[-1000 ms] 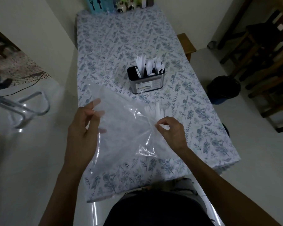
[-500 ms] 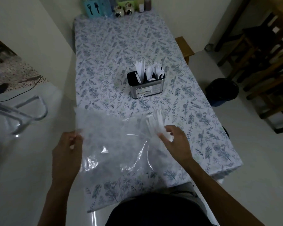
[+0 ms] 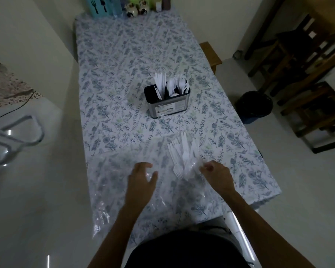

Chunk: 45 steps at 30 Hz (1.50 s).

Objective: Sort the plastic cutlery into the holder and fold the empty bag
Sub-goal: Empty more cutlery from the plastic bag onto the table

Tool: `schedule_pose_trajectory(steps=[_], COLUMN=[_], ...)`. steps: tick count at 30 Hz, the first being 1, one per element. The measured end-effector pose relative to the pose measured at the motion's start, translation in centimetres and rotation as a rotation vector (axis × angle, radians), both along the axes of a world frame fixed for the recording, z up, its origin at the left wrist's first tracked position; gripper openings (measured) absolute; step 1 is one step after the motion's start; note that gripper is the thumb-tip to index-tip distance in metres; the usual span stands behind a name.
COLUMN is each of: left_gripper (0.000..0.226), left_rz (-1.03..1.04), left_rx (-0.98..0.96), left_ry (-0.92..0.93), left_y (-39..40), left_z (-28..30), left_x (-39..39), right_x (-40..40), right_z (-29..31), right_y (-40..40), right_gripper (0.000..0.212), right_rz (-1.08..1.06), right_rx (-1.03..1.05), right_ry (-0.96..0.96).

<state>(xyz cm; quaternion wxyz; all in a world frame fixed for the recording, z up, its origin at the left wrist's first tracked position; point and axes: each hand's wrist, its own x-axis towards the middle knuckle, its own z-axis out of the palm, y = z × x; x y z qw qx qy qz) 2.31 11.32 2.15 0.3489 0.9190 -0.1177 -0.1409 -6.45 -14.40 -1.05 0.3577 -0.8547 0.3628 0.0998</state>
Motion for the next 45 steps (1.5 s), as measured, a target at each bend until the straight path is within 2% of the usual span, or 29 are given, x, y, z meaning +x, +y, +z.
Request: schedule_pose_trajectory(steps=[3,5,7,8,12,15,16,18,19,21,23,29,33,37,42,45], left_gripper=[0.031,0.055,0.084,0.088,0.069,0.032,0.027,0.026,0.026,0.025,0.024,0.026,0.034,0.031,0.037,0.037], left_rz=[-0.025,0.019,0.067,0.07,-0.005,0.055,0.085,0.113,0.117,0.124,0.101,0.098,0.119,0.135,0.132,0.136], left_rx=[-0.056,-0.01,0.045,0.046,0.113,0.16,0.158,0.134,0.127,0.141,0.169,0.143,0.158,0.177,0.179,0.161], left_ry=[0.274,0.436,0.525,0.547,0.544,0.456,0.443,0.436,0.434,0.425,0.414,0.436,0.421,0.404,0.396,0.406], left_y=[-4.7,-6.9,-8.6,-9.2,-10.5,-9.9,-9.6,-9.2,-9.1,-8.9,-8.9,-9.3,-9.3,-9.4,-9.3,-9.2], left_z=[-1.0,-1.4,-1.0,-0.7,-0.3,-0.9,-1.1,-1.3,-1.4,-1.5,-1.8,-2.1,-2.0,-2.2,-2.4,-2.4], left_x=[0.5,1.4,2.9,3.7,5.1,4.9,4.8,4.7,4.7,4.7,4.8,5.1,4.9,4.8,4.7,4.6], right_x=[0.2,0.4,0.6,0.6,1.8,2.9,3.1,3.3,3.4,3.9,4.6,6.9,7.7,7.6,7.7,8.1], right_z=[0.2,0.6,0.6,0.6,0.3,0.3,0.5,0.9,0.9,0.3,-0.3,-0.6,-1.1,-1.4,-1.8,-1.8], right_y=[0.3,1.0,2.2,2.9,5.7,6.9,6.9,6.1,5.5,4.2,3.3,4.7,5.3,5.2,5.7,6.1], right_gripper=[0.022,0.011,0.009,0.011,0.023,0.027,0.026,0.015,0.016,0.036,0.054,0.086,0.091,0.092,0.098,0.093], right_rz=[0.014,0.062,0.188,0.26,0.504,0.618,0.545,0.242,0.094,-0.032,-0.01,0.201,0.214,0.232,0.293,0.32], right_rx=[0.019,0.035,0.007,-0.012,-0.126,-0.211,-0.225,-0.285,-0.331,-0.386,-0.343,-0.311,-0.297,-0.325,-0.367,-0.381], right_ry=[-0.067,-0.18,-0.307,-0.359,-0.423,-0.406,-0.429,-0.472,-0.447,-0.301,-0.159,-0.005,0.091,0.123,0.149,0.185])
